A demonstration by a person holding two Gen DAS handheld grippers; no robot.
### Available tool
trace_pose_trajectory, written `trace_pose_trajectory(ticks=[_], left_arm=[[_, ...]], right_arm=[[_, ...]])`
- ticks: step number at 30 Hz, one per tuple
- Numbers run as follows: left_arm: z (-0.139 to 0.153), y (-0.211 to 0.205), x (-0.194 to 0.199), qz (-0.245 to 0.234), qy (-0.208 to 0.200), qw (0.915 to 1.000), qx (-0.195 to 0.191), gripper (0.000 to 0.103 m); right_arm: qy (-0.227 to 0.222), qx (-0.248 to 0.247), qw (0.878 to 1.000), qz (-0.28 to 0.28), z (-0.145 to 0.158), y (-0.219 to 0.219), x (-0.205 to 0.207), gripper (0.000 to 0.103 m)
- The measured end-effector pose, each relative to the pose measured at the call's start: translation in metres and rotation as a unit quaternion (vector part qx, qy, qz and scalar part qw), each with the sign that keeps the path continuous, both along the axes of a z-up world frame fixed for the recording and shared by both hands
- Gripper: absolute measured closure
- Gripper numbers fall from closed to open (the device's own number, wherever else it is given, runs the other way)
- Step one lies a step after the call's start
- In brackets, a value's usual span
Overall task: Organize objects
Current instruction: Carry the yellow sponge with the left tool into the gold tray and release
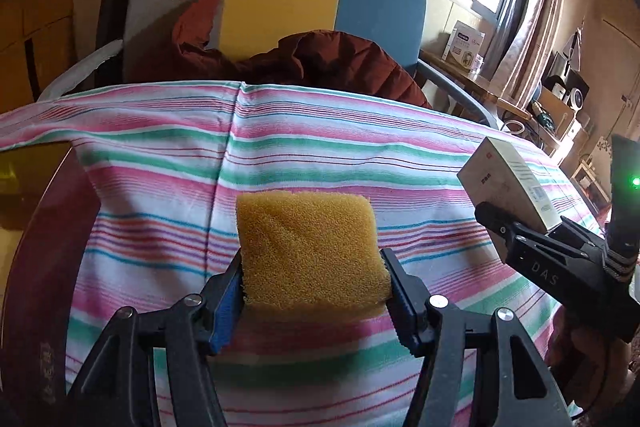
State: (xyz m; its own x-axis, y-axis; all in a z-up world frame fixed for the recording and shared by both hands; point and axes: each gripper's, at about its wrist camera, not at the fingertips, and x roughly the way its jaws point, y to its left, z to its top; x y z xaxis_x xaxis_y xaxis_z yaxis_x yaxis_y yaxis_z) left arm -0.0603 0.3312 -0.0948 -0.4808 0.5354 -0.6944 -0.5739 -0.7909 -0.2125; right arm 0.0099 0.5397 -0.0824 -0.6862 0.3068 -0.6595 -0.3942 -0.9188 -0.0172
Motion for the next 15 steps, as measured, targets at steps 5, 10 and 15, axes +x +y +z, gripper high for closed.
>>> trace_pose_trajectory(ticks=[5, 10, 15], left_arm=[[0.01, -0.019, 0.014, -0.003, -0.001, 0.9998, 0.019, 0.04], [0.03, -0.045, 0.02, -0.005, 0.009, 0.9992, 0.04, 0.04], [0.045, -0.085, 0.007, 0.034, -0.007, 0.9974, 0.063, 0.04]], right_arm=[[-0.01, 0.003, 1.0, -0.007, -0.002, -0.002, 0.0, 0.052], [-0.021, 0.022, 1.0, -0.001, -0.003, -0.01, -0.001, 0.052], [-0.032, 0.046, 0.998, 0.024, -0.004, -0.023, -0.006, 0.052]])
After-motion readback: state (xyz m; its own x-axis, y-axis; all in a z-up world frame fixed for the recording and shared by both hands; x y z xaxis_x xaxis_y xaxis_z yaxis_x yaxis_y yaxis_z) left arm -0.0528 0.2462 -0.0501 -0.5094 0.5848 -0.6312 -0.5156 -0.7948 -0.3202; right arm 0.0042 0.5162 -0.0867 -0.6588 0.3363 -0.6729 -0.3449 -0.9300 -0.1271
